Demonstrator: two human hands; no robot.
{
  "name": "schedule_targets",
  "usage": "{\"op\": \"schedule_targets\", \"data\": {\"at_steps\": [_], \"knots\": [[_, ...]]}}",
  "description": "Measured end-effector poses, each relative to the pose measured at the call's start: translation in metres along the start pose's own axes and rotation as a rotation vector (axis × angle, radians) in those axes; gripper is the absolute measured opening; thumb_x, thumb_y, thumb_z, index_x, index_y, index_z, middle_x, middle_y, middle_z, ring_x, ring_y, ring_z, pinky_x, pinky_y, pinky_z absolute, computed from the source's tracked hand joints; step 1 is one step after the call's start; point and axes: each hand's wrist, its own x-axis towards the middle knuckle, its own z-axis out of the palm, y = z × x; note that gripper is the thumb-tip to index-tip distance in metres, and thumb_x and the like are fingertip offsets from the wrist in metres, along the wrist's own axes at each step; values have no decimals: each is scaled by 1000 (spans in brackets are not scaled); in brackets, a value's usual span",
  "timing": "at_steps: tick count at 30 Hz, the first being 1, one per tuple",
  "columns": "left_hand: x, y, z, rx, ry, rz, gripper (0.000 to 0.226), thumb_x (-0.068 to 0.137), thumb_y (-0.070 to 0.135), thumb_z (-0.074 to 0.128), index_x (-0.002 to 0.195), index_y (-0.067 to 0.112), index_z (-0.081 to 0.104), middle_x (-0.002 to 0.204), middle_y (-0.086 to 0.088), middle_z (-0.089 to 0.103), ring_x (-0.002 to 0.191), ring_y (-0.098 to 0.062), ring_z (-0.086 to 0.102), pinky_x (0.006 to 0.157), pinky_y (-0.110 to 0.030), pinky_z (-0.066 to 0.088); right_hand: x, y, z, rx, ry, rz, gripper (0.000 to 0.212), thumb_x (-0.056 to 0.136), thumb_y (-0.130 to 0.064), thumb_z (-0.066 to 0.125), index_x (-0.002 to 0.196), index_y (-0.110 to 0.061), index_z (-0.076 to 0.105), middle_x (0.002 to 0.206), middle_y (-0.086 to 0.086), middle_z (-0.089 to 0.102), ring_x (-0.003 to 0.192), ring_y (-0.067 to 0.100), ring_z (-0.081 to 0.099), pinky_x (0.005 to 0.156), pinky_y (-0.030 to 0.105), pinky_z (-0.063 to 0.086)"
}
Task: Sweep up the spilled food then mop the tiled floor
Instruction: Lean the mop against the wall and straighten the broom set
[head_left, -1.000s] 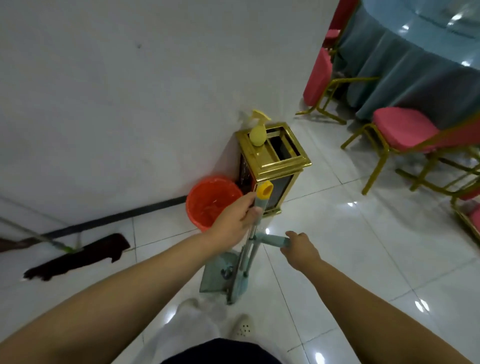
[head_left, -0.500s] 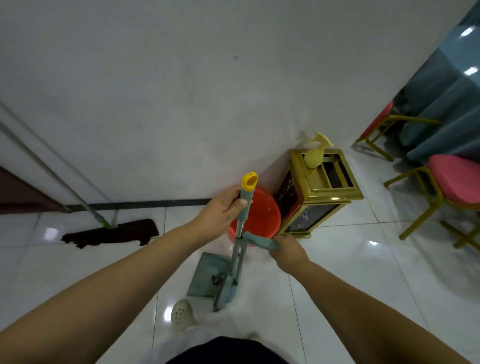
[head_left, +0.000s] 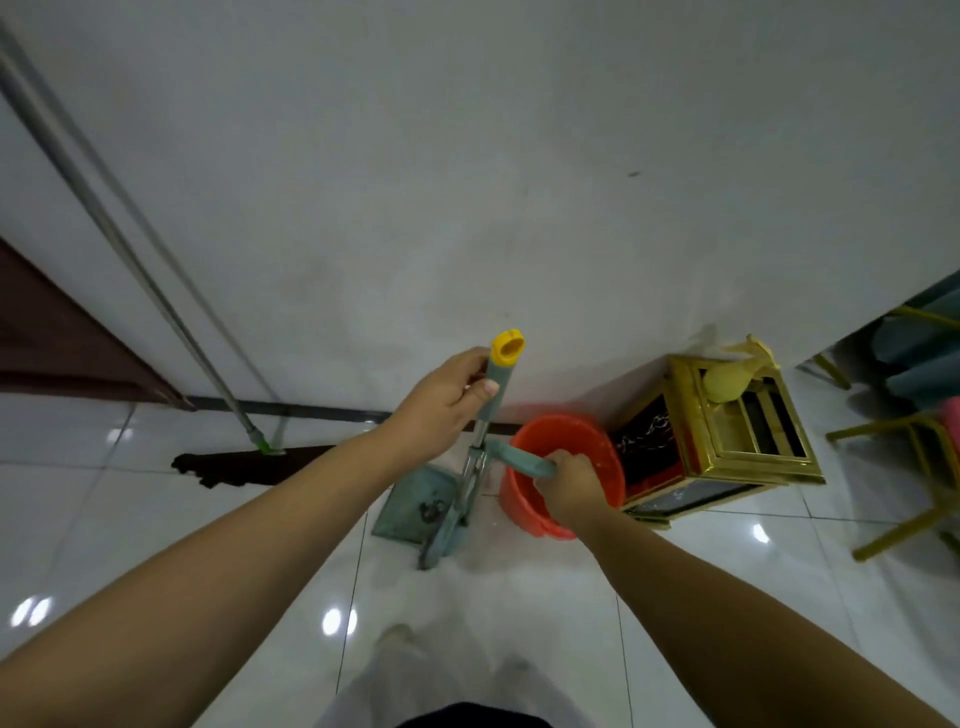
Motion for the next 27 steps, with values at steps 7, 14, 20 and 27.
{"op": "schedule_targets", "data": {"at_steps": [7, 14, 20, 27], "knots": [[29, -23, -13, -14, 81, -77, 17, 99, 14, 42, 112, 21, 50, 98, 8, 59, 90, -14, 56, 77, -10, 42, 54, -20, 5, 63, 27, -21, 29, 95, -10, 45, 119, -15, 60, 112, 8, 59, 88, 20, 60, 78, 26, 50], [66, -30, 0, 17, 180, -200, 42, 93, 30, 35, 124, 5, 49, 117, -21, 60, 110, -34, 56, 96, -48, 44, 98, -17, -10, 71, 31, -94, 28, 92, -15, 50, 117, -10, 62, 118, 12, 63, 109, 27, 58, 93, 26, 39], [95, -30, 21, 9, 323, -267, 26, 102, 20, 35, 123, 11, 48, 112, -11, 62, 105, -25, 58, 89, -37, 46, 123, -7, -30, 110, -19, -265, 27, 89, -3, 50, 111, -5, 66, 114, 11, 67, 111, 28, 59, 97, 32, 40], [98, -25, 40, 30, 443, -329, 34, 101, 30, 33, 131, 20, 46, 117, 9, 55, 111, -10, 53, 95, -27, 41, 129, 6, -39, 356, -125, -127, 28, 87, 1, 55, 114, 3, 57, 112, 18, 63, 104, 28, 61, 79, 21, 41]]}}
